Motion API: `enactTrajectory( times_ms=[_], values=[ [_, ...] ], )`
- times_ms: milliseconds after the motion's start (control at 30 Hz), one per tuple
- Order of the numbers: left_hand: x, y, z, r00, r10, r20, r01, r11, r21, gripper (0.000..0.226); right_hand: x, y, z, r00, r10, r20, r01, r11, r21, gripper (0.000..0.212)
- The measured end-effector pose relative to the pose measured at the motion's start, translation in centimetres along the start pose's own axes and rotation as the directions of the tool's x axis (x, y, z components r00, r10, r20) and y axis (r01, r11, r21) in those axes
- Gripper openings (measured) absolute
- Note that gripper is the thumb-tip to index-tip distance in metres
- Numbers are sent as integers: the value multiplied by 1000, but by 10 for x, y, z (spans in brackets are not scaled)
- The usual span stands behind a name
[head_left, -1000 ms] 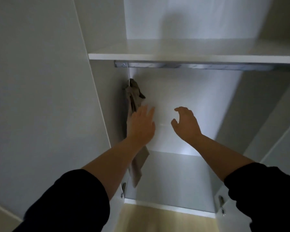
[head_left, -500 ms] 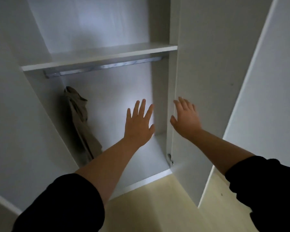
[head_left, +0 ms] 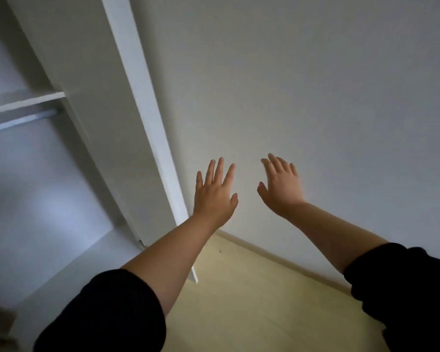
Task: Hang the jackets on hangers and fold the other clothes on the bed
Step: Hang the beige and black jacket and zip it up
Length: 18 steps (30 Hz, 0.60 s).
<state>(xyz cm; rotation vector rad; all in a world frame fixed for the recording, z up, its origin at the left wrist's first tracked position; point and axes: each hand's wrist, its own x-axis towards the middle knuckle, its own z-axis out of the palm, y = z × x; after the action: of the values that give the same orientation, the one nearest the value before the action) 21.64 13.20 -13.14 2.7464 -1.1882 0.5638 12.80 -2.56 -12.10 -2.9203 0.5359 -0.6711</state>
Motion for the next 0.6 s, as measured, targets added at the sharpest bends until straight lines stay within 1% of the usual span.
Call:
enactTrajectory(
  times_ms=[67, 167, 300, 367, 467, 600],
  values=[
    [26, 66, 12, 997, 78, 8, -77, 996, -35, 69, -15, 64, -17, 997, 73, -13, -74, 997, -25, 59],
    [67, 173, 31, 988, 154, 33, -151, 986, -71, 70, -40, 164, -43, 979, 197, -44, -199, 979, -38, 59],
    [113, 317, 56, 949, 309, 67, -301, 948, -106, 71, -80, 299, -77, 935, 350, -62, -355, 928, -109, 60],
    [130, 381, 65, 931, 358, 73, -348, 929, -122, 71, -98, 360, -93, 909, 412, -66, -417, 897, -144, 60],
    [148, 461, 80, 904, 419, 87, -401, 900, -171, 70, -117, 439, -105, 862, 501, -83, -507, 844, -175, 61],
    [172, 531, 101, 851, 521, 67, -499, 842, -207, 70, -131, 512, -102, 811, 582, -58, -580, 786, -214, 63]
  ],
)
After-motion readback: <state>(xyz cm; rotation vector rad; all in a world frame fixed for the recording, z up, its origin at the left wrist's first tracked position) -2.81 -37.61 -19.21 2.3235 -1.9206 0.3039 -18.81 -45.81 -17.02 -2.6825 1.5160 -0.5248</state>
